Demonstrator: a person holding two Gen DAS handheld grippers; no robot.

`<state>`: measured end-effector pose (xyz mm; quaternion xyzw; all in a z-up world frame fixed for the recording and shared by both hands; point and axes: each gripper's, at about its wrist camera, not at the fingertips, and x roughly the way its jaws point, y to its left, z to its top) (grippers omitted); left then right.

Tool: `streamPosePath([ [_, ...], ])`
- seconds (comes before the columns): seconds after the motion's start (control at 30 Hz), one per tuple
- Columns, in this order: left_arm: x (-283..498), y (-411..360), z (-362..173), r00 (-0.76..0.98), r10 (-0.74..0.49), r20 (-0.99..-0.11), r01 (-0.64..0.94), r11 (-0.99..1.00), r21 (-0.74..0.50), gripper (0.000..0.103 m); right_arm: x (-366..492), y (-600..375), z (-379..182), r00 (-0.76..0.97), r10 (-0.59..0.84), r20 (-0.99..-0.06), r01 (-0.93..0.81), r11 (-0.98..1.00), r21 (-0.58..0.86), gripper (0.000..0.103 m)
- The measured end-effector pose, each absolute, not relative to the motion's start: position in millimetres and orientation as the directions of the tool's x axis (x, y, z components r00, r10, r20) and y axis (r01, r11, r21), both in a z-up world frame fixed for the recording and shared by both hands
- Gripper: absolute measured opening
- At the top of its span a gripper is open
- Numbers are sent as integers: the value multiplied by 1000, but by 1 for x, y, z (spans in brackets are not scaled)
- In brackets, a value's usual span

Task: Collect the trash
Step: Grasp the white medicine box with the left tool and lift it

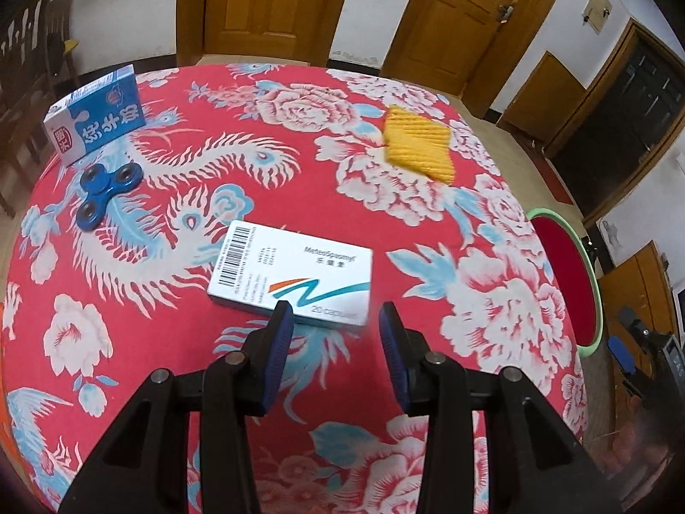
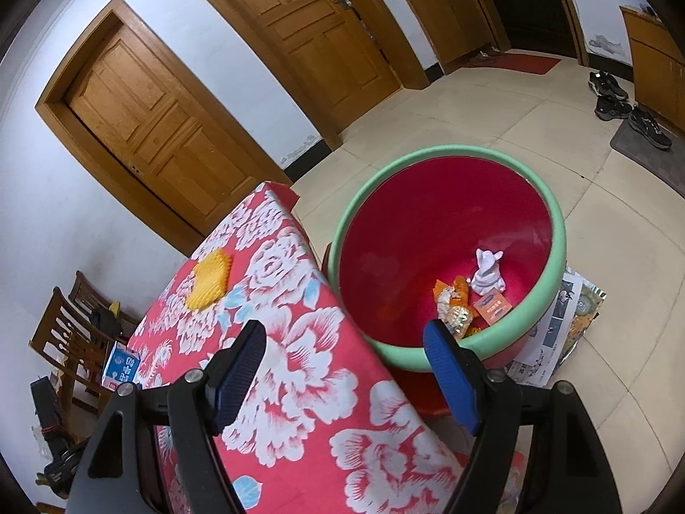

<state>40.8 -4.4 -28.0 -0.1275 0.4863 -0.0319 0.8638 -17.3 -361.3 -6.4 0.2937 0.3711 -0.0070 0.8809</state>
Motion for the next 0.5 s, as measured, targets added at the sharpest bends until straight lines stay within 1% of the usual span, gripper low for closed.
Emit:
streamPosePath([
  [0.2,52,7,-43,512,-184,-839,-108,955,-275,44,-18,-357,-4,723,199,-662,229,834,501,78],
  [0.27,56,11,-46,518,-174,-838,-122,954,-274,54,-19,-357,-4,722,195,-664,232,835,498,78],
  [0.33,62,16,-47,528,-161,-834,-133,954,-268,58,-19,-356,-4,721,194,-666,234,836,496,78],
  [0.5,74,33,-49,545,-128,-829,-189,944,-270,60,-18,-356,-5,717,192,-670,235,838,492,78],
])
